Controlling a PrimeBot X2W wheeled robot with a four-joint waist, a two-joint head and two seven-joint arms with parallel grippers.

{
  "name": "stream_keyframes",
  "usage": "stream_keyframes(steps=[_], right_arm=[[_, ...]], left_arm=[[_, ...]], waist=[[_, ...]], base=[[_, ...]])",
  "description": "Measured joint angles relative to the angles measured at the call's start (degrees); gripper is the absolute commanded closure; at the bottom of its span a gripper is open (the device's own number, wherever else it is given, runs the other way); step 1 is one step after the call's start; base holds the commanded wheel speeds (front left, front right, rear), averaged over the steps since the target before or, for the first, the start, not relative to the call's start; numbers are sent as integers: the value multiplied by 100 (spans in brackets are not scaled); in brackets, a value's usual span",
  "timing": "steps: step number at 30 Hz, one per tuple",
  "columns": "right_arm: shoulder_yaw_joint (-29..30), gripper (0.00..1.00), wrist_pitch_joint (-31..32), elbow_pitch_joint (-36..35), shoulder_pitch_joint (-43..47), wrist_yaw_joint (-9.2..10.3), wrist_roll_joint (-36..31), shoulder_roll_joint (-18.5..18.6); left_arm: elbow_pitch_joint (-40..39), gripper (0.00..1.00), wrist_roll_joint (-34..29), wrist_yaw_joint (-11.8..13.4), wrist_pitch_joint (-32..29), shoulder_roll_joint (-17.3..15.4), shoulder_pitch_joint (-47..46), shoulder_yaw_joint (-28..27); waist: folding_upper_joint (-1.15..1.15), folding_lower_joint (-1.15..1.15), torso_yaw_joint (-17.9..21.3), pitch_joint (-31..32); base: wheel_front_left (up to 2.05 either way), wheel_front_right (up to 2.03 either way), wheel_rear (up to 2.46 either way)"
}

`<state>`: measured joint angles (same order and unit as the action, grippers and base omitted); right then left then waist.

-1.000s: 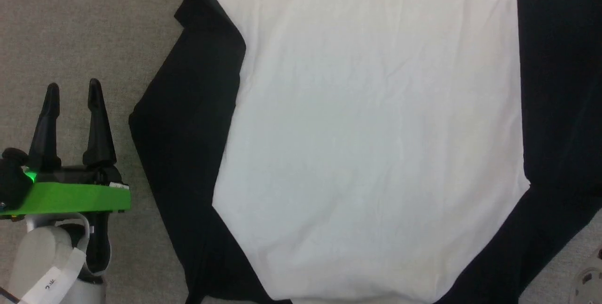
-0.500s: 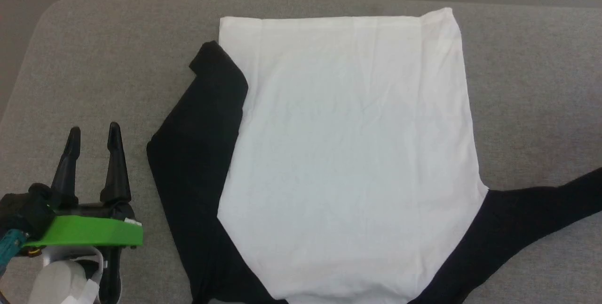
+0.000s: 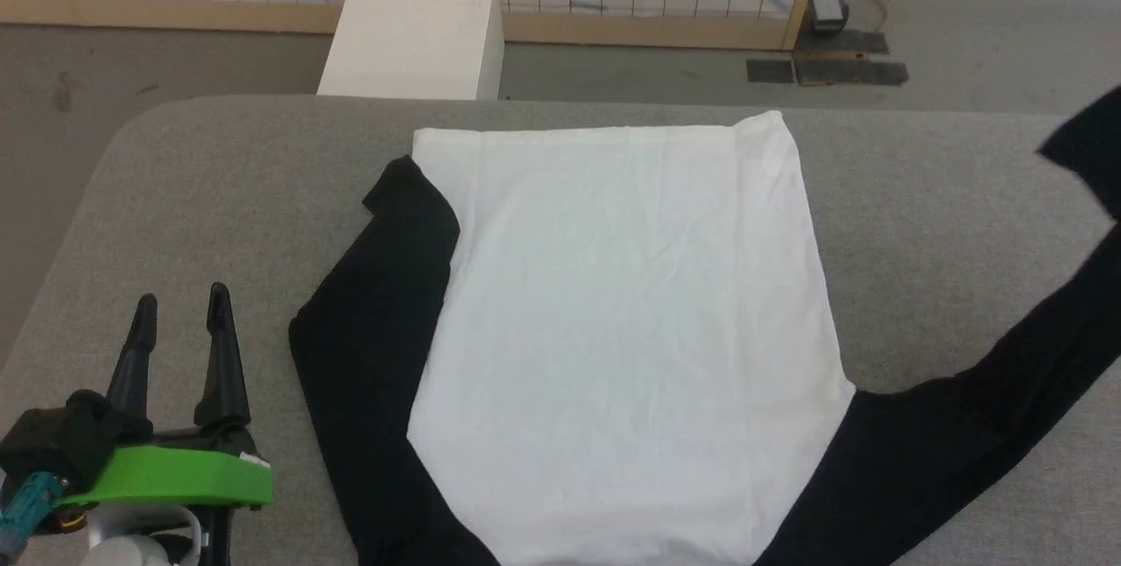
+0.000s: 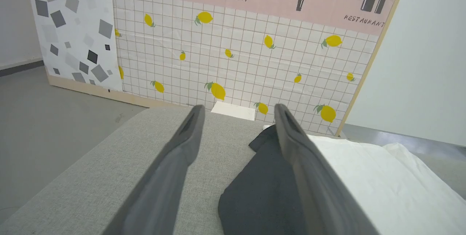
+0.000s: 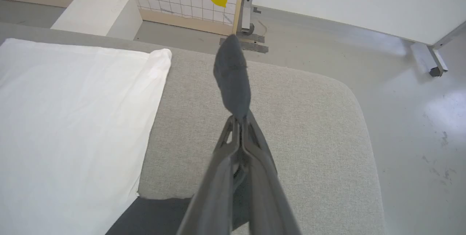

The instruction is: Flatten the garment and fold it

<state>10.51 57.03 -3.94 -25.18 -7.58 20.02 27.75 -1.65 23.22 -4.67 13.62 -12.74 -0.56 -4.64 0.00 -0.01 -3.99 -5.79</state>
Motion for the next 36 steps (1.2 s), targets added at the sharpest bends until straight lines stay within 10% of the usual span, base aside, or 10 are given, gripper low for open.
stream_keyframes(steps=[11,33,34,35,36], right_arm=[[-2452,100,-133,-702,265,1,622,-1005],[-5392,100,-1697,2187,1,1,1226,-2171],[-5443,61,-1735,2264,-18,1,1291,-2173],[-5468,1,-1794,2303,-30,1,1369,-2182],[-5458,0,-1893,2332,-56,1,1472,-2203]], left_arm=[[-174,0,4,74,-121,19,167,51],[-71,0,109,77,-142,19,175,136],[-62,0,110,76,-141,19,175,137],[-54,0,111,76,-141,19,175,137],[-38,0,121,76,-135,19,175,134]], waist=[[0,0,13,399],[0,0,-630,85],[0,0,-643,62],[0,0,-650,46],[0,0,-654,29]], base=[[0,0,0],[0,0,0],[0,0,0],[0,0,0],[0,0,0]])
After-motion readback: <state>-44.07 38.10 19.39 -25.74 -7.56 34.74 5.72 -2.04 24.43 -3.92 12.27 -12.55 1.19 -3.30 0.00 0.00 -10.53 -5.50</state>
